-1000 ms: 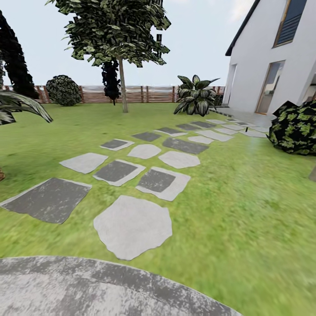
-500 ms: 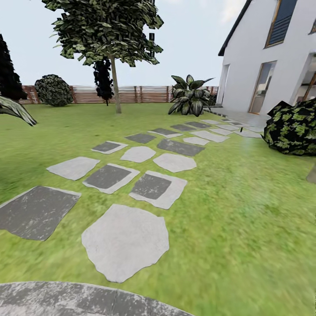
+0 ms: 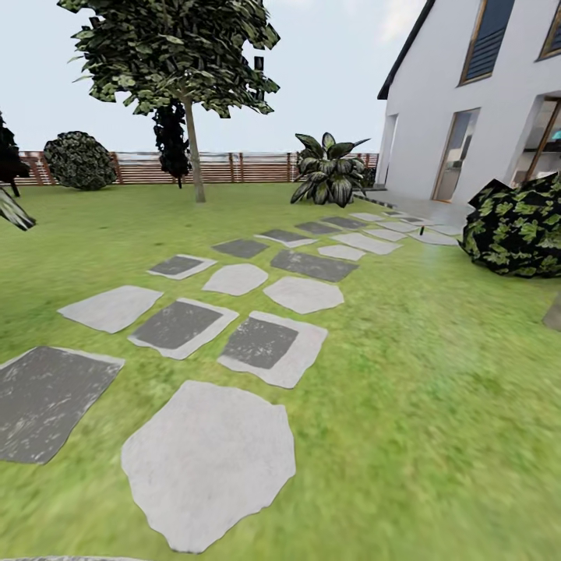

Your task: In the garden, pick up the pesticide atomizer on the floor and spray pesticide onto both trees until each tree trunk is fully covered.

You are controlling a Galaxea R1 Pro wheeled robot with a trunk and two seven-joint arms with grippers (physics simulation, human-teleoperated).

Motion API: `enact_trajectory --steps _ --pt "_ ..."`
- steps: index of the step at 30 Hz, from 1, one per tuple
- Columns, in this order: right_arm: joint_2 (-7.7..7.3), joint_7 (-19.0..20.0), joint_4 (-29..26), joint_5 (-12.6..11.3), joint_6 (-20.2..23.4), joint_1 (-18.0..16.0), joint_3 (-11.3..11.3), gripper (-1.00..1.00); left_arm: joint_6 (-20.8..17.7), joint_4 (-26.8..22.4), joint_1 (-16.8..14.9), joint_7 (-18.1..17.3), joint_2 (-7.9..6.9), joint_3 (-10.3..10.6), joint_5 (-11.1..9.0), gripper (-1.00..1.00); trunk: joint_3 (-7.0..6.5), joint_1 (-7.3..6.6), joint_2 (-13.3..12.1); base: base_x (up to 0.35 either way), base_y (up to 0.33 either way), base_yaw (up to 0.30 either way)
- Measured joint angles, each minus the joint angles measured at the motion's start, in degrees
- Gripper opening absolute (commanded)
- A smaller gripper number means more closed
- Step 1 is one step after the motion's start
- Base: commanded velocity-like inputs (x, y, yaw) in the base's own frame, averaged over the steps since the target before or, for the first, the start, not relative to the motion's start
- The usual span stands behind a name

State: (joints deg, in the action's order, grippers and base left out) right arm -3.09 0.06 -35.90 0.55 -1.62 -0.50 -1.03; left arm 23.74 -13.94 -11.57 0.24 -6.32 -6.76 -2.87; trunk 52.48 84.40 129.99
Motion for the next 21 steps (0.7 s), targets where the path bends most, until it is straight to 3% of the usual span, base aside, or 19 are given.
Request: enact_trajectory --steps 21 --pt "0.0 -0.1 0.0 0.0 -0.1 0.0 -0.1 1.0 0.0 0.0 0.0 0.0 0.0 0.0 0.0 1.0 0.0 0.0 0.0 0.339 0.0 0.0"
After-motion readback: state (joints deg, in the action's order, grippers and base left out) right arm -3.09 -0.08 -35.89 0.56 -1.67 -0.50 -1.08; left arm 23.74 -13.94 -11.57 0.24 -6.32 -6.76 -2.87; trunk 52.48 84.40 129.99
